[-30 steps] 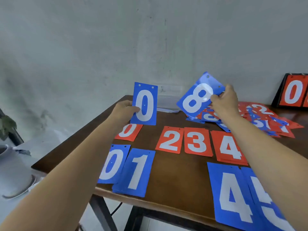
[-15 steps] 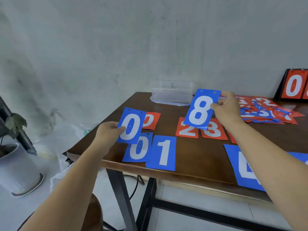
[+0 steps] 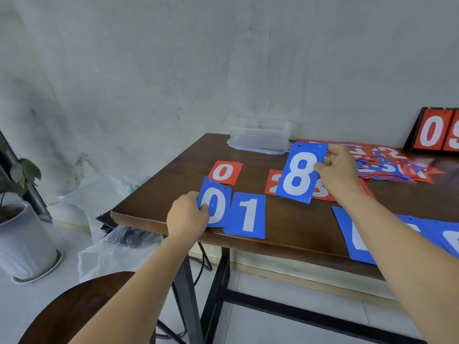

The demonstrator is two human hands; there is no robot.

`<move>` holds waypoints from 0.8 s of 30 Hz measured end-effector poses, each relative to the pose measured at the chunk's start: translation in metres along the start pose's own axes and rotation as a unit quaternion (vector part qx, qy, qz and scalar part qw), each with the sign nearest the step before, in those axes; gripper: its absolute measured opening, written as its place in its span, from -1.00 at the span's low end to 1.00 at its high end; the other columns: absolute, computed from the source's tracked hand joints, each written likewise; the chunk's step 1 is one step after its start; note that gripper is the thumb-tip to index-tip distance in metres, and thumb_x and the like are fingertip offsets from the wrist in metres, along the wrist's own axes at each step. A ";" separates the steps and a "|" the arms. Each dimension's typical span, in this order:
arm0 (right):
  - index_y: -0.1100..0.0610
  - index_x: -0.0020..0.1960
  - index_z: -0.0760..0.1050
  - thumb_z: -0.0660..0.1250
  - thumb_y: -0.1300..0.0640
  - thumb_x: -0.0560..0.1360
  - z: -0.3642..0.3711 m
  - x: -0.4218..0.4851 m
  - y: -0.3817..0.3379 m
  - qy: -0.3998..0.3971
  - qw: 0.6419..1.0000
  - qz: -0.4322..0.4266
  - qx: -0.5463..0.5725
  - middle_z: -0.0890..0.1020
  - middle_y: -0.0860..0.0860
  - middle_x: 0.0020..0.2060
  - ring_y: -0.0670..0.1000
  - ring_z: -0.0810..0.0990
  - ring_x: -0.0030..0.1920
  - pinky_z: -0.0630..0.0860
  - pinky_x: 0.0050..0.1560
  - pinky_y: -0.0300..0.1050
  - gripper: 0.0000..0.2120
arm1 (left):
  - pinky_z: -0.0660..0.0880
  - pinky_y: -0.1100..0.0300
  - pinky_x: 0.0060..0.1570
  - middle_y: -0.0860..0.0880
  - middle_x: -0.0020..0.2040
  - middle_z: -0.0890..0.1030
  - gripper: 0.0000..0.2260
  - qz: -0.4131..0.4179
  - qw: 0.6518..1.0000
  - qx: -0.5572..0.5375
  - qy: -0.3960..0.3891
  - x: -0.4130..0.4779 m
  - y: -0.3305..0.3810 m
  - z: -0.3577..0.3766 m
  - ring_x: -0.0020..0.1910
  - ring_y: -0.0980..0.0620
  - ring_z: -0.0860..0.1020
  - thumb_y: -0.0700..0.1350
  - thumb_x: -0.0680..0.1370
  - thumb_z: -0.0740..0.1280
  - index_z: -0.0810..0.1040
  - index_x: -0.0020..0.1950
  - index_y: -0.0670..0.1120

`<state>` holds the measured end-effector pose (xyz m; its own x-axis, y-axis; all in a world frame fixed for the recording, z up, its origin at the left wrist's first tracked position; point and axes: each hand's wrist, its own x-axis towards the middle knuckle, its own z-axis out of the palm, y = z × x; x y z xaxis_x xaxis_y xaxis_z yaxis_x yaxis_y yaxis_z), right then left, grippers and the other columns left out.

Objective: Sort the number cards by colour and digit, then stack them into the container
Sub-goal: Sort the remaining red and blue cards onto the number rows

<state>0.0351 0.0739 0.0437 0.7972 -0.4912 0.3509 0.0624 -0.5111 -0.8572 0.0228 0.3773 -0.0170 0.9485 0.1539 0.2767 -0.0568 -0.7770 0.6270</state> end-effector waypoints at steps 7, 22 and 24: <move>0.16 0.38 0.38 0.35 0.23 0.54 -0.006 -0.014 -0.003 -0.028 0.999 -0.016 -0.013 0.64 0.11 0.01 0.03 0.59 0.01 0.49 -0.27 -0.18 -0.57 | 0.52 0.14 -0.01 -0.07 0.28 0.46 -0.59 0.016 0.998 0.068 0.007 0.004 -0.006 -0.001 0.16 0.00 0.52 -0.02 0.58 0.32 0.41 0.41 -0.09; 0.12 0.30 0.45 0.40 0.20 0.52 -0.059 -0.029 0.008 -0.010 1.000 0.018 0.000 0.66 0.08 -0.03 0.04 0.65 -0.02 0.65 -0.13 0.01 -0.63 | 0.47 -0.04 0.17 -0.09 0.27 0.54 -0.57 0.149 0.987 0.056 -0.025 0.005 0.074 0.034 0.27 -0.10 0.46 0.05 0.58 0.32 0.44 0.40 -0.09; 0.12 0.30 0.45 0.39 0.20 0.52 -0.075 -0.029 0.016 -0.004 1.000 0.029 0.001 0.66 0.08 -0.02 0.05 0.66 -0.01 0.65 -0.11 0.04 -0.64 | 0.50 -0.08 0.17 -0.08 0.27 0.55 -0.56 0.168 0.984 0.051 -0.035 0.001 0.094 0.046 0.25 -0.09 0.48 0.08 0.56 0.33 0.45 0.39 -0.07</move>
<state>-0.0317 0.0274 0.0484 0.8038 -0.5148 0.2980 0.0170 -0.4809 -0.8766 0.0326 0.2766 0.0088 0.9012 -0.1609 0.4025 -0.3416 -0.8352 0.4311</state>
